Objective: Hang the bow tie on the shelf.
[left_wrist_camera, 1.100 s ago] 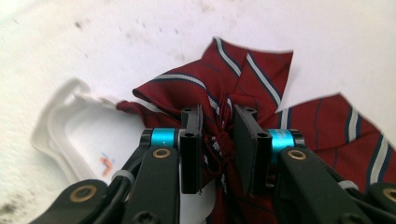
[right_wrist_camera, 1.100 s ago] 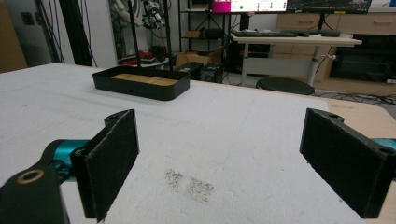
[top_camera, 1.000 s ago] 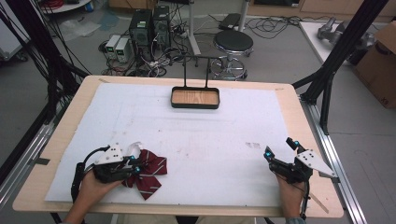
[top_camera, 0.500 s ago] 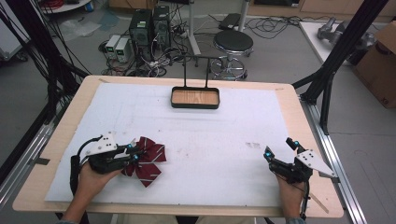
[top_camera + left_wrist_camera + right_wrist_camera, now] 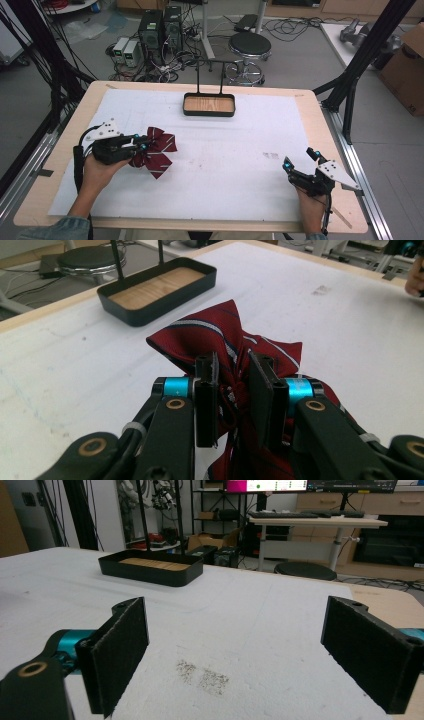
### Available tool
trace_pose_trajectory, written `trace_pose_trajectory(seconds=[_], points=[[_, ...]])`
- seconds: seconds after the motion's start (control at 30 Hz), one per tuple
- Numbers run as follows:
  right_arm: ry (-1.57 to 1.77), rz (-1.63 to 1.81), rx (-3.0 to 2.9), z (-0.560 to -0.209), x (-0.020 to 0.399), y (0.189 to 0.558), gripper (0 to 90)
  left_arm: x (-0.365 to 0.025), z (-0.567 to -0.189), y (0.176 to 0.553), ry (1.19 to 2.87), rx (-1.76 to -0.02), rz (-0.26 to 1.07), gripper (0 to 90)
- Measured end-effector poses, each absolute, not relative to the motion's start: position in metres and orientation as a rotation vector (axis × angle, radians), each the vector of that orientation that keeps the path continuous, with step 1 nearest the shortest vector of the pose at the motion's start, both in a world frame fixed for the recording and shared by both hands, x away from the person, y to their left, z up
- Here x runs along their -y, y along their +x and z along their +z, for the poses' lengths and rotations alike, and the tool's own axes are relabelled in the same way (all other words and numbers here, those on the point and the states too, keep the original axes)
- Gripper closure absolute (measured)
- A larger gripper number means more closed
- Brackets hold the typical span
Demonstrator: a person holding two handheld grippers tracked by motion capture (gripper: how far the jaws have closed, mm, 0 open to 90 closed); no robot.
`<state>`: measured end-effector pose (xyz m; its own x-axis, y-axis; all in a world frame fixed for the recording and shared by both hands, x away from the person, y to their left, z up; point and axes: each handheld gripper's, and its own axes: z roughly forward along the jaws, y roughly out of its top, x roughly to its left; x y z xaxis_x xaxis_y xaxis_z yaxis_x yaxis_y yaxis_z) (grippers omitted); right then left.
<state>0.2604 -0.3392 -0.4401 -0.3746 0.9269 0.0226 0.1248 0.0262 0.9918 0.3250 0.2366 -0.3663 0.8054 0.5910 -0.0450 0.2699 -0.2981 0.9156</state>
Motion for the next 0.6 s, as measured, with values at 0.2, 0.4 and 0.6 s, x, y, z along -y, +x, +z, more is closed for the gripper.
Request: trace_pose_trajectory(seconds=[0.2, 0.4, 0.6], points=[[1.095, 1.424, -1.591, -0.44, 0.339, 0.261, 10.8, -0.229, -0.347, 0.343, 1.888, -0.598, 0.355, 74.0], [1.095, 1.426, -1.593, -0.44, 0.339, 0.26, 10.8, -0.217, -0.333, 0.362, 1.886, -0.582, 0.338, 74.0], [1.093, 1.424, -1.594, -0.44, 0.339, 0.26, 10.8, -0.204, -0.319, 0.386, 1.87, -0.556, 0.342, 74.0]])
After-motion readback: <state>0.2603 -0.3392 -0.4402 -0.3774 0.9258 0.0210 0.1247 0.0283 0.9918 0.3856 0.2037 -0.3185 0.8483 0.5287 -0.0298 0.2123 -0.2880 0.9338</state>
